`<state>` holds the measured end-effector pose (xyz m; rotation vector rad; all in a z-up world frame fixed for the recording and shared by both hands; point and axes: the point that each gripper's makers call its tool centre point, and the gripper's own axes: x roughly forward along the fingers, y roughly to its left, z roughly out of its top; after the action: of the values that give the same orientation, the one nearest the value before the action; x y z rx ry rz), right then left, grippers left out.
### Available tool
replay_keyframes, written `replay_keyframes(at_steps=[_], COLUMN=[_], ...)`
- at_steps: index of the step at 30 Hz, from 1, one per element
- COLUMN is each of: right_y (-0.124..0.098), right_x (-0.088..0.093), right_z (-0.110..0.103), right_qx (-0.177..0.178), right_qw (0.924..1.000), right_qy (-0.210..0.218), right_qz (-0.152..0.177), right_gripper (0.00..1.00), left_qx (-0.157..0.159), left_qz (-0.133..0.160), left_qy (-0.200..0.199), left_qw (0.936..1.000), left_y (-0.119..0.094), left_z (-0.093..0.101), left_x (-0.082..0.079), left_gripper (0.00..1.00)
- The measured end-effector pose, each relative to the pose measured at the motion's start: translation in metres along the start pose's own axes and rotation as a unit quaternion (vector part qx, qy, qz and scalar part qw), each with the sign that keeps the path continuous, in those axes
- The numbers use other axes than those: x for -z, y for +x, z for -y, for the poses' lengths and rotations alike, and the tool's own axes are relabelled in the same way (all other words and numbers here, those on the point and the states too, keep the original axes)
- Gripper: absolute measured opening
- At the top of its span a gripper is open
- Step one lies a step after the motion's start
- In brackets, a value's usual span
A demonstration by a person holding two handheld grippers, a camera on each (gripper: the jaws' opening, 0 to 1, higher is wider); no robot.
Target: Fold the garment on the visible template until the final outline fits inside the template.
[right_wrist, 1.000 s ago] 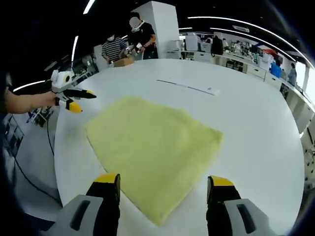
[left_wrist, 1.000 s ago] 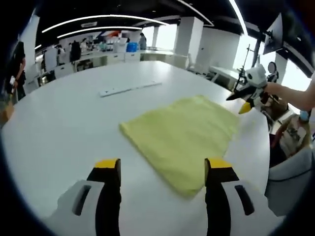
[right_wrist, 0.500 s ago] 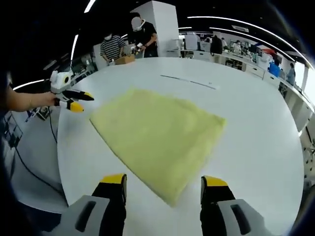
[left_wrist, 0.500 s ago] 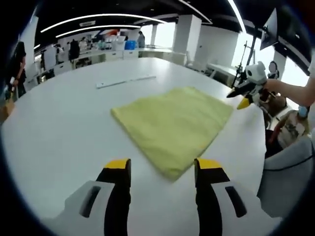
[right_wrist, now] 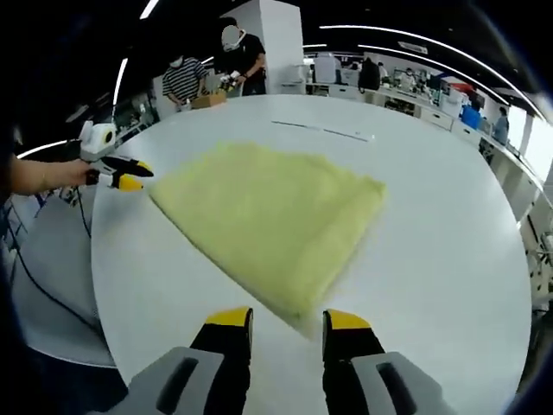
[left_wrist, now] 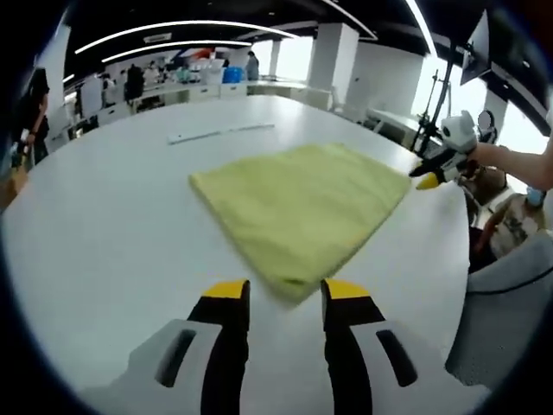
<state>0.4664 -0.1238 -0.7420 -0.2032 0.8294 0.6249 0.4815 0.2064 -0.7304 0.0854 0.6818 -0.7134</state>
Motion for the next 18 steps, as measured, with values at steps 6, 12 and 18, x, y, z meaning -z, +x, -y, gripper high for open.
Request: replay_keyframes(at_steps=[6,12,18], right_y=[0.003,0.006,0.007], right_x=[0.003,0.003,0.0], right_z=[0.007,0.011,0.009], right_qx=[0.01,0.011,0.008], right_qw=[0.9999,0.9997,0.9993], right_qy=[-0.007,-0.013,-0.023], right_qz=[0.011,0.018,0.027], right_gripper=[0.13,0.09,0.03], left_qx=[-0.004,-0.005,0.0], left_qz=[-0.001,-0.006,-0.008], left_qy=[-0.015,-0.023,-0.03], left_qw=[0.9999,0.9997,0.9995], left_y=[0.006,0.008,0.011], left_z=[-0.003,-0.008,-0.006], left_x=[0.007,0.01,0.011], left_gripper=[0.17,0.12,0.06])
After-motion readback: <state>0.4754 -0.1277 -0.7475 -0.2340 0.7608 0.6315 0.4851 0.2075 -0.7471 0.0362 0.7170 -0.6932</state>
